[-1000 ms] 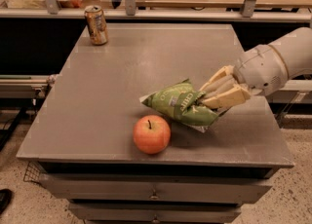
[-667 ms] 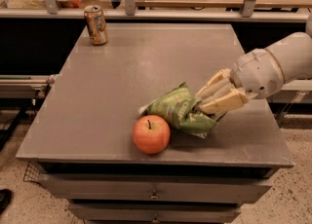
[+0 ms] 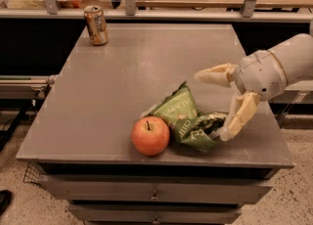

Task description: Move green jalapeno chip bag near apple

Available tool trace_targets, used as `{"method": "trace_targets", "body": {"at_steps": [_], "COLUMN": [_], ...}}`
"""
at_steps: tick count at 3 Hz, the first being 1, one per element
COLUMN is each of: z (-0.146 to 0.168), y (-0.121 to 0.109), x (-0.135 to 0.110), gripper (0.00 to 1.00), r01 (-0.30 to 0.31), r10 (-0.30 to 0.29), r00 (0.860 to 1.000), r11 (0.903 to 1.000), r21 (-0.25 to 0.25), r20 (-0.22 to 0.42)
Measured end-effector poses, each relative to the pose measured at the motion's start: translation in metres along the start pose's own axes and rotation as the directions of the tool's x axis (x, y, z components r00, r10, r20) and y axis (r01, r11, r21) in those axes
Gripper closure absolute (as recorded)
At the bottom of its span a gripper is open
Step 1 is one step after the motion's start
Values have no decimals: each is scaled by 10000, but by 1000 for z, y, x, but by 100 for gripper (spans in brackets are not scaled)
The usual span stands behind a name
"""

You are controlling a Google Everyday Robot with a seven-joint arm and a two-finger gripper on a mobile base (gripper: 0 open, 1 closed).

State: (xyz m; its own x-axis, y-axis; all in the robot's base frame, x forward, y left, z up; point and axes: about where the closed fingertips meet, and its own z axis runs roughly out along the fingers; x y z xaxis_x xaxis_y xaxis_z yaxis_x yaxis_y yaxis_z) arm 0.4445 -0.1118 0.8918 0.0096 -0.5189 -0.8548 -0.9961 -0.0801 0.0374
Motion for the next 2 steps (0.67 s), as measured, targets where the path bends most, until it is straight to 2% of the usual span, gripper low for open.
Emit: {"method": "trace_targets", "body": {"at_steps": [1, 2], "z": [-36, -103], "y": [-15, -38], "x": [10, 27], "gripper": [0, 0], "r01": [16, -115], "r10": [20, 314], "r00": [9992, 9962], "r11": [9961, 9721], "r21": [882, 2343], "r20": [-406, -811]}}
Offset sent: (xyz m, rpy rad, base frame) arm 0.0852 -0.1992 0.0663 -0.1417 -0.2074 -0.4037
